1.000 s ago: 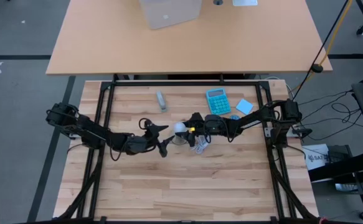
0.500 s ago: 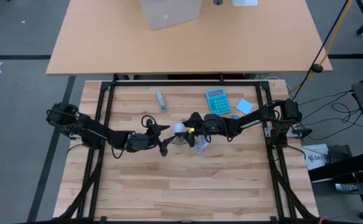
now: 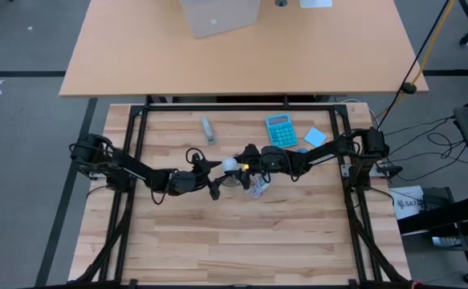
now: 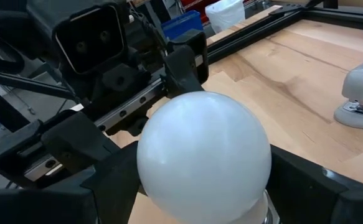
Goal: Screw lightbulb
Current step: Insert the white lightbulb into the desk lamp
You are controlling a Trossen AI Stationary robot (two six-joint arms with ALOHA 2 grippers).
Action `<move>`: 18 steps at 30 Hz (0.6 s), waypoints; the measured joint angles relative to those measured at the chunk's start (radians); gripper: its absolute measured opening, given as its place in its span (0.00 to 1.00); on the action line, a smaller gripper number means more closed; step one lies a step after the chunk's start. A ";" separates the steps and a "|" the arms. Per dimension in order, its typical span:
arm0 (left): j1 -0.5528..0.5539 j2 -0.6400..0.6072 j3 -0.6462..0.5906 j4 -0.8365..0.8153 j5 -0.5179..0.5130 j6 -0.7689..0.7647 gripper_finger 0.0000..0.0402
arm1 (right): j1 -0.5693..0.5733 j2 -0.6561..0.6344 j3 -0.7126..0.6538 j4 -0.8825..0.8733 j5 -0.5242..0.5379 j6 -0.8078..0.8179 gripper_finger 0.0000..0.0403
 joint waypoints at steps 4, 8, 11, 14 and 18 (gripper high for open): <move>0.018 0.000 0.000 0.000 0.015 -0.001 0.70 | -0.001 0.000 0.000 -0.014 0.003 -0.012 0.75; 0.034 0.002 -0.001 -0.007 0.031 -0.006 0.70 | -0.001 0.000 0.000 -0.033 0.008 -0.043 0.75; 0.044 0.002 -0.001 -0.011 0.048 -0.018 0.70 | -0.002 0.000 0.000 -0.042 0.010 -0.067 0.75; 0.047 0.002 -0.001 -0.017 0.053 -0.019 0.70 | -0.001 0.000 0.000 -0.047 0.011 -0.096 0.75; 0.047 0.002 -0.001 -0.024 0.053 -0.023 0.70 | 0.001 0.000 0.000 -0.050 0.011 -0.131 0.75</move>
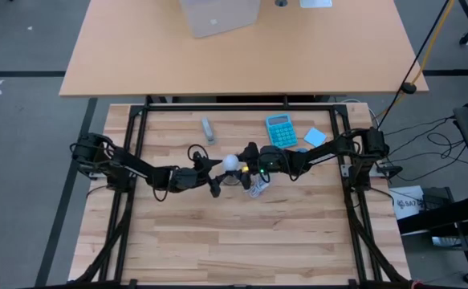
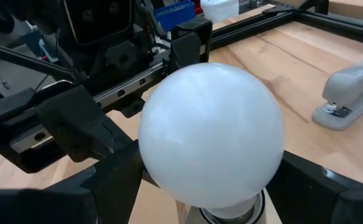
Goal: Screw lightbulb
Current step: Insert the white lightbulb into the desk lamp
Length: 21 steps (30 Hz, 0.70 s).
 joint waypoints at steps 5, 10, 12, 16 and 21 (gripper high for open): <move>0.000 0.000 0.000 -0.003 0.000 0.000 0.70 | 0.000 0.000 0.000 -0.003 -0.004 -0.049 0.75; 0.000 0.000 0.000 -0.008 -0.003 0.000 0.70 | 0.000 -0.002 0.000 -0.023 -0.005 -0.119 0.75; 0.000 0.000 0.000 -0.011 -0.006 0.000 0.70 | 0.000 -0.002 0.000 -0.027 -0.006 -0.145 0.75; 0.003 -0.006 0.001 0.019 -0.023 -0.005 0.70 | 0.003 0.004 -0.005 -0.070 -0.019 -0.209 0.75; 0.002 -0.004 0.002 0.007 -0.022 -0.004 0.70 | 0.003 0.001 -0.003 -0.096 0.001 -0.253 0.75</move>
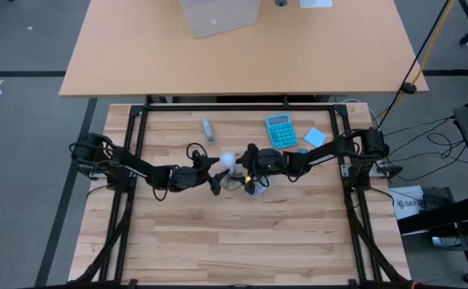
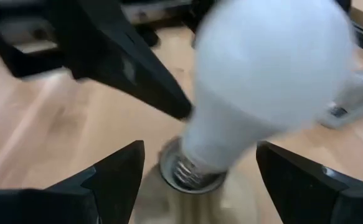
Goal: Screw lightbulb
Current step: Insert the white lightbulb into the desk lamp
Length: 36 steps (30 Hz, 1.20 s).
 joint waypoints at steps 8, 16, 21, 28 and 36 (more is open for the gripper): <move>0.000 0.000 0.000 -0.006 0.017 0.004 0.70 | 0.001 0.000 0.000 0.001 0.015 -0.031 0.75; -0.014 0.001 0.000 0.003 0.066 0.058 0.70 | 0.000 0.000 0.000 0.004 0.019 -0.068 0.75; -0.028 0.001 0.000 0.028 0.069 0.097 0.70 | 0.004 0.000 0.001 0.006 0.025 -0.098 0.75; -0.028 0.001 0.000 0.027 0.071 0.108 0.70 | 0.010 0.000 0.002 0.023 0.027 -0.134 0.75; -0.029 0.001 0.000 0.027 0.071 0.110 0.70 | 0.029 -0.001 0.002 0.034 0.019 -0.147 0.75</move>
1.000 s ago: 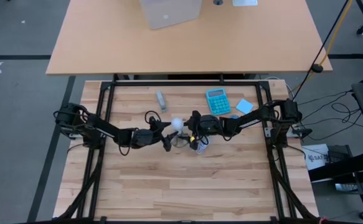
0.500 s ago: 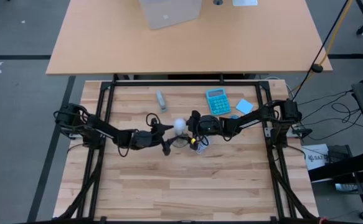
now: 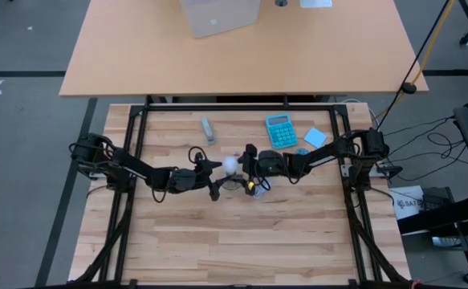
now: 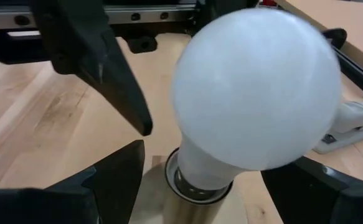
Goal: Screw lightbulb
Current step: Insert the white lightbulb into the desk lamp
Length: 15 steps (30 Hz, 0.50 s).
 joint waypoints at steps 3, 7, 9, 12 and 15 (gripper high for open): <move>-0.005 0.000 0.000 0.000 0.000 0.000 0.70 | 0.008 0.000 0.000 -0.004 0.000 -0.008 0.75; -0.013 0.000 0.000 0.000 0.000 0.001 0.70 | 0.016 0.000 0.000 -0.013 0.002 -0.008 0.75; -0.018 0.000 0.000 0.000 0.000 0.001 0.70 | 0.021 0.000 0.000 -0.019 0.003 -0.008 0.75; -0.024 0.000 0.000 0.000 0.000 0.003 0.70 | 0.029 0.000 0.000 -0.020 0.005 -0.008 0.75; -0.024 0.000 0.000 0.000 0.000 0.003 0.70 | 0.037 0.000 0.000 -0.021 0.030 -0.007 0.75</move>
